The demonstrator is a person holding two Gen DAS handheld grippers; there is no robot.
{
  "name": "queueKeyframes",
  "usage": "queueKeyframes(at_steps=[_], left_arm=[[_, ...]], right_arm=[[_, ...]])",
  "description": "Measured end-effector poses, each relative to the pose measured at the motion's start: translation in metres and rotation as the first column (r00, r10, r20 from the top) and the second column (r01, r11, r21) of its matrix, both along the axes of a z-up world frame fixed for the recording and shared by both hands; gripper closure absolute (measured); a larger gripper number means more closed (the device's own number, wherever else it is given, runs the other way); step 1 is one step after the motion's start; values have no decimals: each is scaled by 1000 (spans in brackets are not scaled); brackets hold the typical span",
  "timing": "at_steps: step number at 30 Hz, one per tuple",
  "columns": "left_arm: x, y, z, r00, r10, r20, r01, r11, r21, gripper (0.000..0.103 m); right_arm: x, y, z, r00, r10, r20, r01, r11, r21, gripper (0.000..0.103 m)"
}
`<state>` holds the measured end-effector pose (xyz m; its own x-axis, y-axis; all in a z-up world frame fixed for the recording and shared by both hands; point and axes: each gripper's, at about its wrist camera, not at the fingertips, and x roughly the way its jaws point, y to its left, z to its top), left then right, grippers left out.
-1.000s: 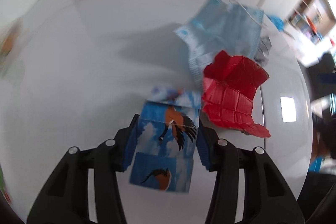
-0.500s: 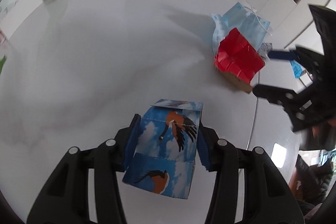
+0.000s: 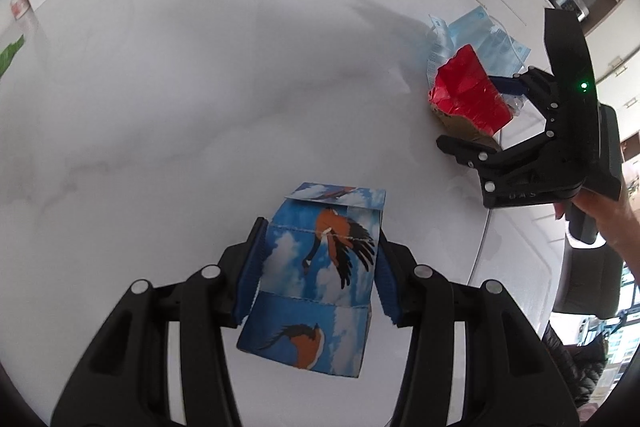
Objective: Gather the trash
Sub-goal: 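Grasp the blue bird-print box with the left gripper while the right grasps the red-lined cardboard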
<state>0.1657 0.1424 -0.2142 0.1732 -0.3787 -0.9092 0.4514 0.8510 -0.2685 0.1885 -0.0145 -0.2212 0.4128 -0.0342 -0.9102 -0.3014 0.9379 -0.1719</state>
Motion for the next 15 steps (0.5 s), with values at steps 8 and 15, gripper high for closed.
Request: queueKeyframes(at_steps=[8,15], left_arm=[[-2,5,-4,1000,19,-23,-20,999,-28,55],[-7,8,1,999,36,-10,-37,999,-23,55]], right_arm=[[10,-19,-4,987,-148,-66,158,973,171,20],[11,-40,9,969,-226,-96,245,917,316,43]])
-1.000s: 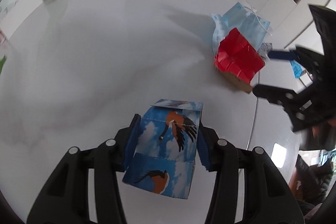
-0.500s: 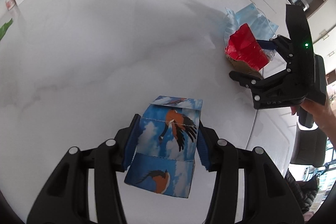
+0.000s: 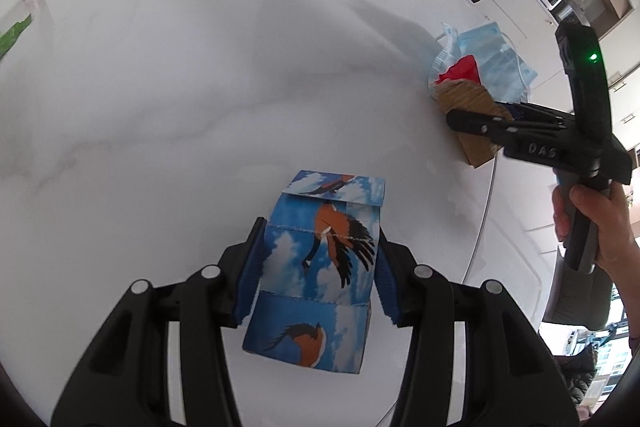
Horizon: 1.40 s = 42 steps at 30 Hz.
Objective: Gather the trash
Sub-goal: 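Grasp the blue bird-print box with the left gripper while the right grasps the red-lined cardboard, then carry the bird-print box and cardboard over the bin and release both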
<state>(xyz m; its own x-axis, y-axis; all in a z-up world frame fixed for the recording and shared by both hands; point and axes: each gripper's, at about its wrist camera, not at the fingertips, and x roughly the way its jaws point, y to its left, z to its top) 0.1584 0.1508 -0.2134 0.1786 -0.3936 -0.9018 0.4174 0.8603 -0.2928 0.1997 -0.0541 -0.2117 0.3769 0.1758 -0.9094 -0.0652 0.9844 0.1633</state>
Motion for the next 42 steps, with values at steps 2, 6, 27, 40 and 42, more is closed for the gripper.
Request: queueKeyframes(at_steps=[2,6,27,40,42], left_arm=[[-4,-2,3,1000,-3,8,3,1000,9,55],[-15,-4,9,1000,11,13,-11,1000,4,55],[-27,2,0,997,80,-18,-80,997,15,55],[-47,-14,19,998,59,15,-59,998,23,55],[-53,-23,26,999,29,24,-29,999,20,55]], right_arm=[[-1,-2,5,1000,-4,11,4,1000,17,49],[-2,-1,12,1000,10,18,-11,999,51,57],[-5,54,-23,982,176,-66,-184,970,-157,13],[-46,17,-17,989,136,-49,-137,990,-22,62],[-61,4,-7,993,113,-27,-113,994,8,62]])
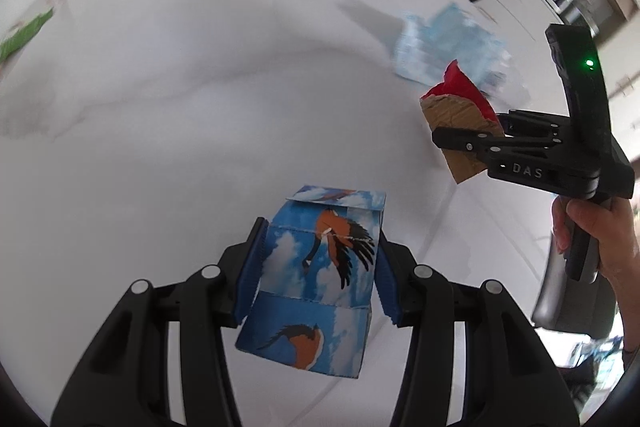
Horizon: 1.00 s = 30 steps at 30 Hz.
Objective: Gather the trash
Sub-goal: 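Carry the bird-print box and cardboard over the bin and release both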
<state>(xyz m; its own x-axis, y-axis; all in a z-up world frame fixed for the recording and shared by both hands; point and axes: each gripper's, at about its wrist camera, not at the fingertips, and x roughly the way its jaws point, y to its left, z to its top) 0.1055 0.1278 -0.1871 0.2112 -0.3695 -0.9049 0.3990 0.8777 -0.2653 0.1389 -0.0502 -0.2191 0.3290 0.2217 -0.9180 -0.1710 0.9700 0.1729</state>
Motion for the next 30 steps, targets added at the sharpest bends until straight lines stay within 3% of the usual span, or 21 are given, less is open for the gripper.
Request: queueKeyframes(at_steps=[7,11,14,17,22,25,28,30], left_arm=[[-35,-58,32,989,-147,17,147,988,-42,55],[-69,-116,50,959,-283,29,284,957,-53,55],[-95,-161,59,928,-372,33,373,925,-66,55],[-125,-200,63,890,-456,31,457,887,-75,55],[-171,-258,60,825,-564,11,564,824,-62,55],[-193,-286,53,793,-610,-9,609,793,-26,55],[-211,-308,46,766,-642,-21,642,766,3,55],[-223,-323,43,747,-664,-27,665,747,23,55]], right_arm=[[-109,-79,50,976,-206,65,200,976,89,62],[-187,-133,58,941,-332,56,329,942,68,62],[-241,-160,47,910,-413,35,413,910,31,61],[-292,-200,9,868,-495,-33,495,869,4,61],[-323,-223,-76,820,-548,-164,556,831,5,60],[-327,-227,-122,801,-552,-230,567,824,-6,53],[-336,-230,-154,787,-549,-282,568,823,-16,36],[-340,-234,-159,786,-546,-290,567,823,-14,18]])
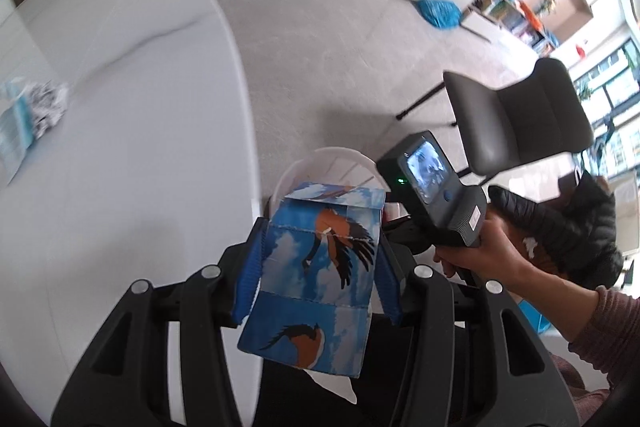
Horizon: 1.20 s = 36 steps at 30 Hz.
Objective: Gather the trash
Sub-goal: 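Carry the bird-print box and cardboard over the bin and release both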
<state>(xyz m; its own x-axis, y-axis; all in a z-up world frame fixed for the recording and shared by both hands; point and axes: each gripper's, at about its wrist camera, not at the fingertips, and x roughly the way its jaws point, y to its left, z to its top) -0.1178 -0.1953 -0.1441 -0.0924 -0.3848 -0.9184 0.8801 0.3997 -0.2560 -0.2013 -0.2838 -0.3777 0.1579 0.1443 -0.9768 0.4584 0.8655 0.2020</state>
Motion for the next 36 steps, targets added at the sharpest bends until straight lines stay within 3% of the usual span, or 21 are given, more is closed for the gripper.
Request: queueKeyframes(at_steps=[5,13,21,22,23,25,31,36], left_arm=[[-29,-31,-11,997,-79,16,78,996,33,55],[-69,-77,-45,986,-164,-5,164,983,81,55],[-94,-113,-109,977,-208,-35,211,964,160,55],[-95,-117,-116,977,-210,-45,215,962,168,52],[-99,-120,-125,975,-211,-63,220,958,184,34],[-104,-124,-138,978,-201,-63,210,954,214,14],[-113,-127,-156,976,-207,-61,216,936,280,11],[-104,-121,-130,986,-162,-39,166,955,245,11]], right_arm=[[-25,-13,43,997,-39,71,45,995,-90,2],[-107,-56,119,967,-204,152,232,953,-195,2],[-152,-84,139,945,-281,170,313,926,-209,2],[-154,-85,139,943,-285,172,317,926,-206,2],[-155,-86,139,942,-288,171,319,925,-204,2],[-156,-88,138,943,-285,173,318,926,-205,2],[-157,-89,135,944,-279,174,312,928,-203,2],[-156,-87,141,936,-293,194,330,922,-203,2]])
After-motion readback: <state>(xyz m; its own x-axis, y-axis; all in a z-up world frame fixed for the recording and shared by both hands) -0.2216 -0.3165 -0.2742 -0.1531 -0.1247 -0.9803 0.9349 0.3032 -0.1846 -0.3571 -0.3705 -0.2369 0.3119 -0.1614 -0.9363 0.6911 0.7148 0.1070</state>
